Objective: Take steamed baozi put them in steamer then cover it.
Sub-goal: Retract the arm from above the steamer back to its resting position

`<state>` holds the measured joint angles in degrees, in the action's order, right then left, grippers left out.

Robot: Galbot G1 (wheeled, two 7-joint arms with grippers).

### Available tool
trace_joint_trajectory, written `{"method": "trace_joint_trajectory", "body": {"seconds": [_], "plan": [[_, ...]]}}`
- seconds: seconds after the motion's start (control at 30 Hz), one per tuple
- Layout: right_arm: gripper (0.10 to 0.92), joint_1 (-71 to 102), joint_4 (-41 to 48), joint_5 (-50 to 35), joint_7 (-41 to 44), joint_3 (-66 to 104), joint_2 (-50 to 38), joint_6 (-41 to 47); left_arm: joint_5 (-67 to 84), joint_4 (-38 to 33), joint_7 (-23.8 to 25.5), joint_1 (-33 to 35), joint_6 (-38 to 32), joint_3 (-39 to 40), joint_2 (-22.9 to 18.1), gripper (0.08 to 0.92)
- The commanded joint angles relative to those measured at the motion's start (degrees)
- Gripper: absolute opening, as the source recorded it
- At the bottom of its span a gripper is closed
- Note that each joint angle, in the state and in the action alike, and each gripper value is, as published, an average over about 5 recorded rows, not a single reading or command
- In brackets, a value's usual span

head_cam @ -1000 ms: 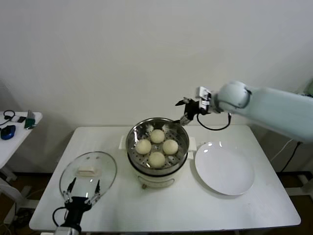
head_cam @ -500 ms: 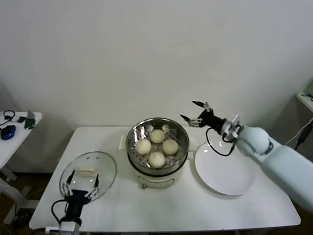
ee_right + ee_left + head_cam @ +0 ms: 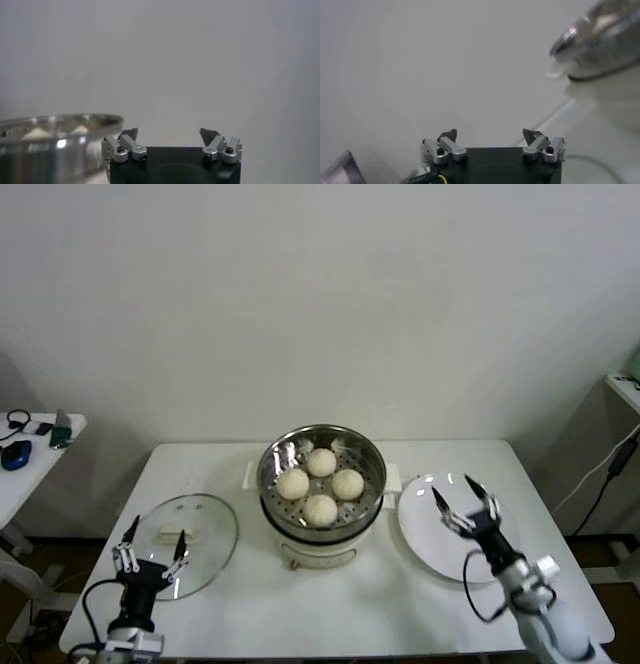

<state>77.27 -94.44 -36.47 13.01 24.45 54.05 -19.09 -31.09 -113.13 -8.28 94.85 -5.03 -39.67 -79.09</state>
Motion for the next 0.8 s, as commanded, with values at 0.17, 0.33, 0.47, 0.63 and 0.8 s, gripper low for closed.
{"method": "trace_joint_trajectory", "body": {"seconds": [0.17,0.33,0.47,0.63,0.8], "plan": [[0.823,19.32,-3.07,1.23,-0.14,11.86,11.93,-8.36,-45.98,14.97,-16.29,-0.89,4.10,1.65,5.34,0.823],[0.823,19.52,-3.28,0.70,-0.67,11.46,13.19,-8.07,-48.86,23.03,-19.26,-6.22,2.95,1.77,5.64,0.823],[0.823,20.25,-3.68,0.71,-0.82,11.48,13.98,-8.10,-49.21,27.43,-19.56,-9.64,2.59,2.11,5.93,0.823],[0.823,21.25,-3.80,0.78,-0.93,11.82,14.39,-8.32,-49.23,31.69,-19.69,-14.18,2.53,3.03,5.79,0.823],[0.823,21.93,-3.85,0.84,-1.00,12.24,14.61,-8.56,-48.35,34.71,-19.07,-18.63,2.71,3.84,5.87,0.823]]}}
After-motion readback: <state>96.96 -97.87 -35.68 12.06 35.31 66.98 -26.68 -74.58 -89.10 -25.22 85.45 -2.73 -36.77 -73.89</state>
